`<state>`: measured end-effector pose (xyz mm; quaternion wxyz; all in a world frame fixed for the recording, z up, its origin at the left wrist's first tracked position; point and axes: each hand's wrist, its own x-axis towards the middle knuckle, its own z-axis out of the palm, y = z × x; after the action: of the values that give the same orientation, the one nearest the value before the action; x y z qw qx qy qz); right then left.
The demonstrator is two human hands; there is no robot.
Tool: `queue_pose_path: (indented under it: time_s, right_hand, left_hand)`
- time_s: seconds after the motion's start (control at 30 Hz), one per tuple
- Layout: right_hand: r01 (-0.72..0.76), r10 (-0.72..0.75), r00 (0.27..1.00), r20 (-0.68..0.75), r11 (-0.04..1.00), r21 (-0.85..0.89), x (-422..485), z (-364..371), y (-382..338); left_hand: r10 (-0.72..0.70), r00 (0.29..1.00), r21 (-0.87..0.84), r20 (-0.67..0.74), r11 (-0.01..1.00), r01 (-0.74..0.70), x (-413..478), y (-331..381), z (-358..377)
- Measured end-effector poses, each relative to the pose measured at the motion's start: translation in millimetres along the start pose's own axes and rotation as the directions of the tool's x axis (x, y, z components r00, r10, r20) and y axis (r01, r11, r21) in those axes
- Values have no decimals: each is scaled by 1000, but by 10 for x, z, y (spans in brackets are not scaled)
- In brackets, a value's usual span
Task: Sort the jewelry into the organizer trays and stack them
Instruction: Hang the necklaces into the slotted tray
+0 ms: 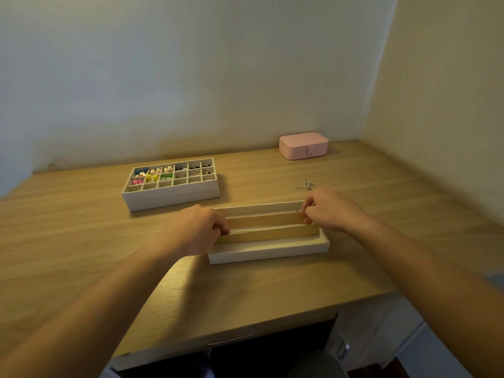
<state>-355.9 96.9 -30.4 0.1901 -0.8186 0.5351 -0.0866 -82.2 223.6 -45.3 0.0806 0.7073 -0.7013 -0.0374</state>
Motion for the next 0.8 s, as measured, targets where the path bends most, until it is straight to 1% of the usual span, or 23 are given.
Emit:
queue_pose_path:
  time_s: [0.1, 0.2, 0.3, 0.37, 0.43, 0.5, 0.6, 0.7, 0.8]
  right_hand:
    - [2, -2, 1000, -2, 1000, 11, -8, -17, -10]
    - [0, 0, 1000, -2, 1000, 14, -3, -14, -8]
    - [11, -11, 1000, 0, 1000, 19, -9, -17, -13]
    - [24, -23, 999, -24, 999, 21, -16, -63, -22]
    - [31, -26, 997, -79, 998, 59, -10, -129, -25]
    - [24, -10, 991, -130, 995, 100, 34, -187, 2]
    - [-14, 39, 985, -167, 989, 146, 181, -238, 104]
    - [-43, 86, 977, -195, 976, 215, 395, -244, 238]
    - [-57, 111, 971, -214, 968, 246, 637, -198, 391]
  left_hand:
    - [-10, 1000, 34, -1, 999, 10, 13, 5, -32]
    - [-6, 1000, -6, -12, 1000, 6, 51, 14, -32]
    - [-9, 1000, -22, 19, 1000, 10, 79, 32, -22]
    - [-7, 1000, -45, 19, 999, 8, 116, 75, -55]
    - [1, 1000, -77, -16, 997, -2, 187, 177, -143]
    - [30, 998, -108, -56, 993, -36, 305, 331, -228]
    - [63, 996, -161, -56, 984, -71, 559, 584, -256]
    - [40, 997, -240, -63, 969, -54, 896, 752, -189]
    - [15, 999, -247, -46, 969, -26, 1247, 887, -107]
